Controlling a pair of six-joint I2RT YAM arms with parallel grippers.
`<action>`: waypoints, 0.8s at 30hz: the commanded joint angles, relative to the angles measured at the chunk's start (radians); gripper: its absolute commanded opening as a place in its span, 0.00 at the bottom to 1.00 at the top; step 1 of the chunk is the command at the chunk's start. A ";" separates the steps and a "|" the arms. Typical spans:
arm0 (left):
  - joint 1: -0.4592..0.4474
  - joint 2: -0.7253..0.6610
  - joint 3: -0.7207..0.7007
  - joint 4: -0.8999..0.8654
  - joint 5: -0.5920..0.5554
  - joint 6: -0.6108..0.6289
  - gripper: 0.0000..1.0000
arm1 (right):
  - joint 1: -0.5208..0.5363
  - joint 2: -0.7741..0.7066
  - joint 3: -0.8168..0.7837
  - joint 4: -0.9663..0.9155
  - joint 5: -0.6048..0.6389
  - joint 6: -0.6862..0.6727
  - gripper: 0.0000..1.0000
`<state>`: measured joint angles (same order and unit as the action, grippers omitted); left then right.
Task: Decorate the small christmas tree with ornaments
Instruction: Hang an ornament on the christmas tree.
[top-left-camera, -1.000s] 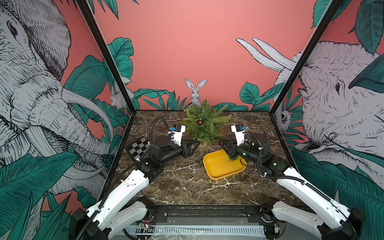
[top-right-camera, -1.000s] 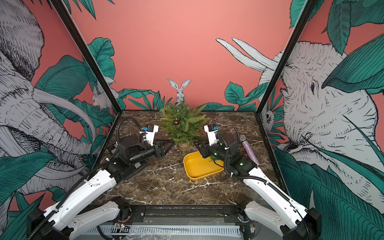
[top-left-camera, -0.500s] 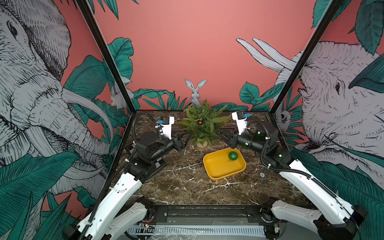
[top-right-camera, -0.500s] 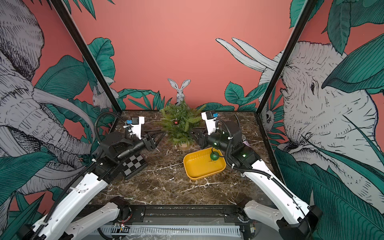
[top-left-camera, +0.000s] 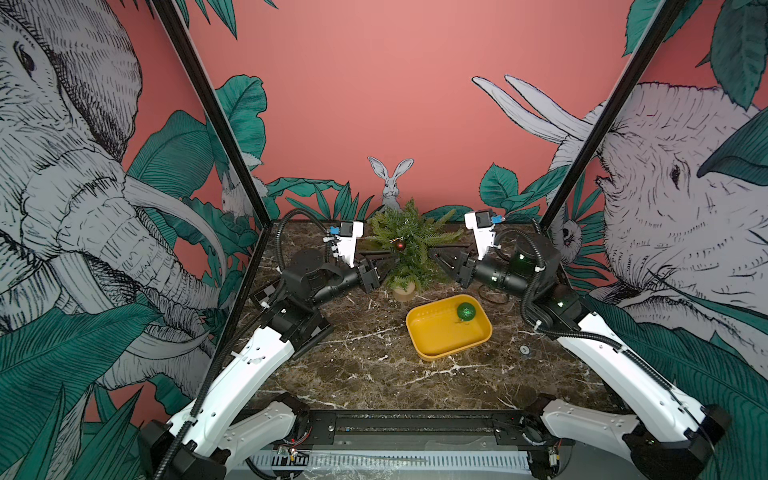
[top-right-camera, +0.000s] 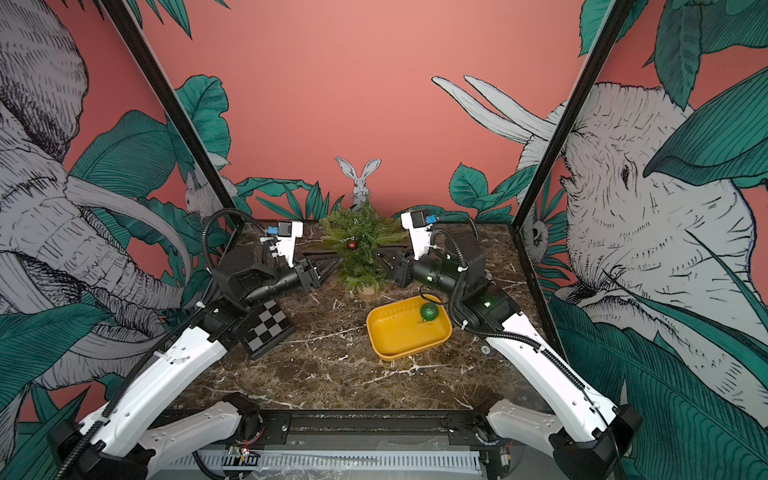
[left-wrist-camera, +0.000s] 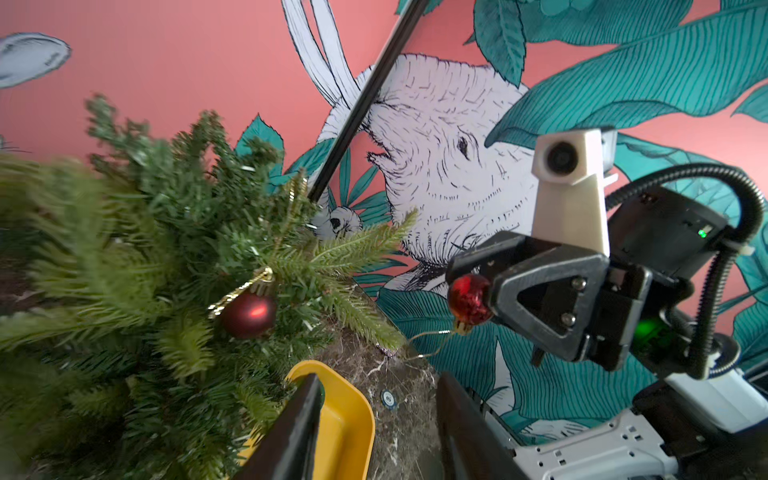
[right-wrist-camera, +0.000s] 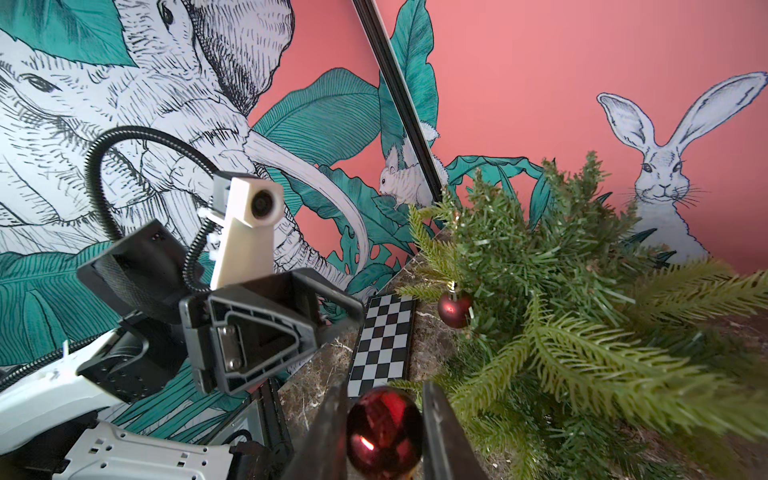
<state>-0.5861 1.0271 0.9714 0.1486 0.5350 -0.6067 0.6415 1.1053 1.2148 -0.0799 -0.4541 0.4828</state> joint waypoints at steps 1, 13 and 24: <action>-0.045 0.027 0.025 0.114 0.032 -0.016 0.52 | -0.003 -0.030 0.029 0.069 -0.010 0.019 0.25; -0.141 0.196 0.103 0.248 0.044 -0.034 0.54 | -0.017 -0.106 -0.008 0.087 0.008 0.050 0.25; -0.156 0.251 0.115 0.368 0.103 -0.069 0.49 | -0.035 -0.125 -0.027 0.103 0.001 0.067 0.25</action>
<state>-0.7383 1.2842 1.0637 0.4347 0.6098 -0.6525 0.6136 0.9951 1.1954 -0.0414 -0.4496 0.5377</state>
